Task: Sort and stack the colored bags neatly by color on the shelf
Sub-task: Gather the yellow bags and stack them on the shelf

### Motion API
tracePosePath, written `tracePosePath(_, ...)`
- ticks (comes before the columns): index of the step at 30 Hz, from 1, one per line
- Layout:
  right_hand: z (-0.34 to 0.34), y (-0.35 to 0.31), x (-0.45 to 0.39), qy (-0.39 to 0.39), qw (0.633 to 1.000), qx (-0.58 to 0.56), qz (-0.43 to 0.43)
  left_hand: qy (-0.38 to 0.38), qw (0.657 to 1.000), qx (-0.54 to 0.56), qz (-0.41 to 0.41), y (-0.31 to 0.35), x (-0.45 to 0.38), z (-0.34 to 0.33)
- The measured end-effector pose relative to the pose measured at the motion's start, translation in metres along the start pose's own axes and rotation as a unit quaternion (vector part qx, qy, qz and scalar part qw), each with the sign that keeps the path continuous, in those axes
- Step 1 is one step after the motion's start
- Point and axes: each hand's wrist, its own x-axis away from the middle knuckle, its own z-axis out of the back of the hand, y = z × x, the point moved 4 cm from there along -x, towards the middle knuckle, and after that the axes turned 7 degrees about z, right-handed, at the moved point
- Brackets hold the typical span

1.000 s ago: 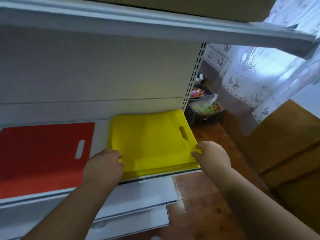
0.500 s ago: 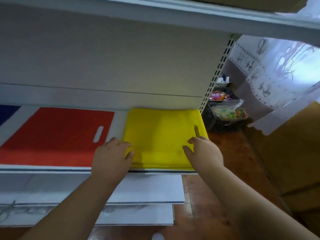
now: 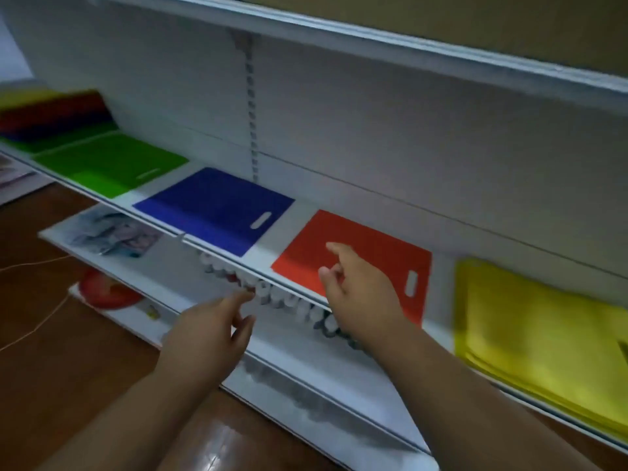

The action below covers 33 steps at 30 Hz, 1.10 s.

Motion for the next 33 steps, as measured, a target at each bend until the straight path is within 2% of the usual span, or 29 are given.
tracePosePath(6, -0.085, -0.117, -0.070, -0.020, 0.995, -0.060, 0.074, 0.041, 0.995, -0.014, 0.087, -0.128, 0.000, 0.077)
tracePosePath(11, -0.133, -0.174, -0.131, -0.045, 0.991, -0.071, 0.105, 0.068, 0.988, -0.004, 0.136, -0.199, -0.033, 0.106)
tracePosePath(16, -0.184, -0.225, -0.217, -0.038, 0.984, -0.094, 0.146, 0.089, 0.981, -0.023, 0.171, -0.271, -0.081, 0.126)
tracePosePath(22, -0.256, -0.313, -0.317, -0.079, 0.969, -0.107, 0.207, 0.104, 0.966, -0.053, 0.231, -0.368, -0.127, 0.170)
tracePosePath(27, -0.325, -0.378, -0.377, -0.101, 0.968, -0.112, 0.199, 0.112, 0.956, -0.042, 0.268, -0.460, -0.153, 0.199)
tracePosePath(33, -0.405, -0.447, -0.436, -0.095, 0.980, -0.108, 0.140, 0.109, 0.965, -0.017, 0.238, -0.576, -0.195, 0.237)
